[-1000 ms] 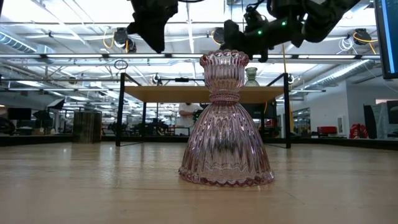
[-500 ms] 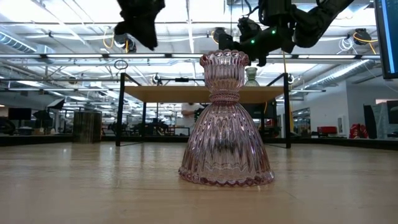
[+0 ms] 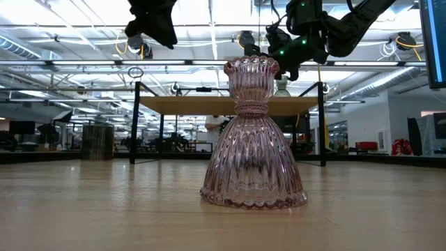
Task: Pick & Place candle stick holders
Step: Put the left pink candle holder on the shelf
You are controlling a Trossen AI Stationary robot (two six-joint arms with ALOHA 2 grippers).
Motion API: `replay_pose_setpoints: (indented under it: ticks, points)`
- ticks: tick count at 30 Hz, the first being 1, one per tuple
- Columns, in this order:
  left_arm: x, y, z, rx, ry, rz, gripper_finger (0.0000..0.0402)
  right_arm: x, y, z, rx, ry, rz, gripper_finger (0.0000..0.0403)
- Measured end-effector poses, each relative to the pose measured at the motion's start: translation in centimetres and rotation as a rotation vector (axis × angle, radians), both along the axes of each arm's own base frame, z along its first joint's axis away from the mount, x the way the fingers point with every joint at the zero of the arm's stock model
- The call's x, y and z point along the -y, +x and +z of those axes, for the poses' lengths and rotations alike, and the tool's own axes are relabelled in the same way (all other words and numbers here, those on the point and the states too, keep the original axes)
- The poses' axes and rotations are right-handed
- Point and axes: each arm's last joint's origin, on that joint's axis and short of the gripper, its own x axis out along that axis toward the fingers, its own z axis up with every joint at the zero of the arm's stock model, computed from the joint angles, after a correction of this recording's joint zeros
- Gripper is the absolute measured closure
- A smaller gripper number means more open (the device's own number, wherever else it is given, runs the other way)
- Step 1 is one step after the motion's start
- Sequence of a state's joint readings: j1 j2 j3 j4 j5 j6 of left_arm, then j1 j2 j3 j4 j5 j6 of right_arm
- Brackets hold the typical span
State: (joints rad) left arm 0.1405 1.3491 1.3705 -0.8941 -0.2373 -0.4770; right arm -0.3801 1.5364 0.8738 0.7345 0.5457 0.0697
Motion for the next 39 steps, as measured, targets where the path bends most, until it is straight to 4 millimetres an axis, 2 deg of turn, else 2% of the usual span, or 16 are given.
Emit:
replay_pose_setpoints:
  ticks: [20,32,39]
  points:
    - [1.3,0.4,0.2,0.035,0.001,-0.043,0.0321,0.4,-0.1,-0.2,0.059,0.07,0.033,0.027]
    - [1.7,0.5,0.2,0.034,0.007,-0.051,0.0321,0.5,-0.2,-0.8,0.011,0.099,0.025,0.0268]
    - [1.6,0.5,0.2,0.034,0.012,-0.046,0.0321,0.6,-0.3,-0.9,-0.004,0.104,0.022,0.0252]
